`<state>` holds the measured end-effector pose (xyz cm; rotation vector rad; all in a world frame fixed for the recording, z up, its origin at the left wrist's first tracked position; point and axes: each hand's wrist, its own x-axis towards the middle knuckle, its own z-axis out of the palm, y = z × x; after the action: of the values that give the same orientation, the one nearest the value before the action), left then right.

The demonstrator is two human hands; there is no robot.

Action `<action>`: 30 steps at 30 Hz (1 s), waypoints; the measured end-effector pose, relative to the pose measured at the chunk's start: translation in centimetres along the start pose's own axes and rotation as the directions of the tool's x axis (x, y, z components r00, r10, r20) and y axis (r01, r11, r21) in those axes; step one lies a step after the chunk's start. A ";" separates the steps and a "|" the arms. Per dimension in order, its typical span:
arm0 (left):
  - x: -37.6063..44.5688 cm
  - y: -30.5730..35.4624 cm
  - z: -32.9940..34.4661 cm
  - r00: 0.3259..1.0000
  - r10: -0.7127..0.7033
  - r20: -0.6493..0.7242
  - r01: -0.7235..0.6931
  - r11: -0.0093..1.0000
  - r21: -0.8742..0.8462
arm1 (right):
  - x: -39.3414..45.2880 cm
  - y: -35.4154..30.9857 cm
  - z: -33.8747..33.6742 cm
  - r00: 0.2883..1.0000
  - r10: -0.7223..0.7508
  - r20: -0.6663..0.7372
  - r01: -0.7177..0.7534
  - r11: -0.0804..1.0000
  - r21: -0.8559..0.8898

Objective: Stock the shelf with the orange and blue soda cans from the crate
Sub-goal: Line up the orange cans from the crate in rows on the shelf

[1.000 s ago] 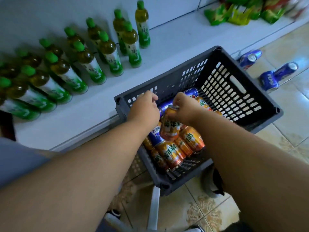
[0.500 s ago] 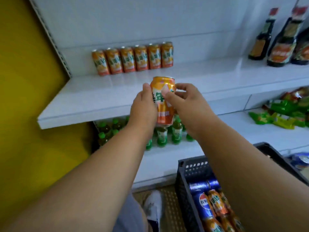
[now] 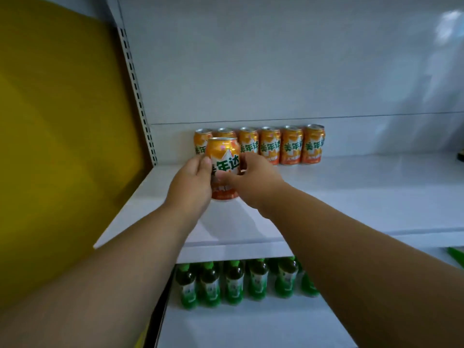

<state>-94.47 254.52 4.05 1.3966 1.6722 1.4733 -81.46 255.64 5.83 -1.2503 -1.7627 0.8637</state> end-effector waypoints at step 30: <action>15.5 -9.2 -0.4 0.978 0.147 0.150 -0.194 0.909 0.370 | 15.8 6.0 9.0 0.984 -0.053 -0.172 0.018 0.980 -0.199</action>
<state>-103.40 269.48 -0.52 1.8431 1.8696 1.1581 -90.06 271.65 -0.01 -1.3729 -1.7532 0.5489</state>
